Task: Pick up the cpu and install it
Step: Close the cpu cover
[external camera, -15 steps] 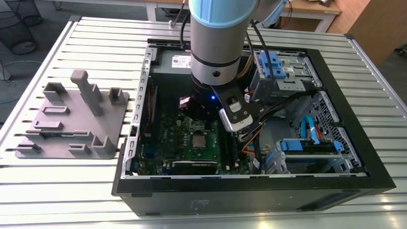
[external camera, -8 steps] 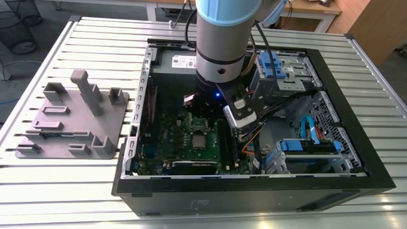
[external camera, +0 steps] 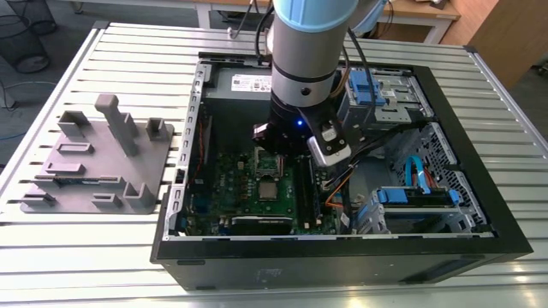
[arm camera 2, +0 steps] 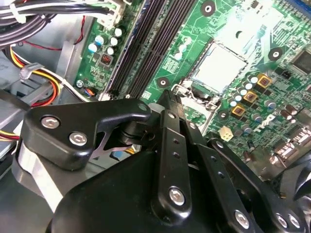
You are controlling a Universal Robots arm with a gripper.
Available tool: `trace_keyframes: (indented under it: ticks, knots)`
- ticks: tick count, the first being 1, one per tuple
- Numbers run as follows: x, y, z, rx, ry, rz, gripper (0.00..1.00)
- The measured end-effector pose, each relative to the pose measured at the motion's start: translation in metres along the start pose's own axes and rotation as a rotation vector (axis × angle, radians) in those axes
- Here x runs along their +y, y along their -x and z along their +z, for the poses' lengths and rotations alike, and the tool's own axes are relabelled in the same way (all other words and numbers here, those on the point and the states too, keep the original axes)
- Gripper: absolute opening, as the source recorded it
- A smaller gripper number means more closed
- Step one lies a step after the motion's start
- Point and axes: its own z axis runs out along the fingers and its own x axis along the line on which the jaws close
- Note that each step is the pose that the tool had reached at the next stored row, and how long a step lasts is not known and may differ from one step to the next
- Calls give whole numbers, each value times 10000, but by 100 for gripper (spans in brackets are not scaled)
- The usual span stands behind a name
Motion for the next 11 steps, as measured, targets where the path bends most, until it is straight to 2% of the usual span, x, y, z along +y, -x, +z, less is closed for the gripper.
trace_keyframes:
  ticks: [4,11]
  knots:
    - [9,-1,12,14,14,-340,11]
    - [13,-2,30,47,50,-1159,11]
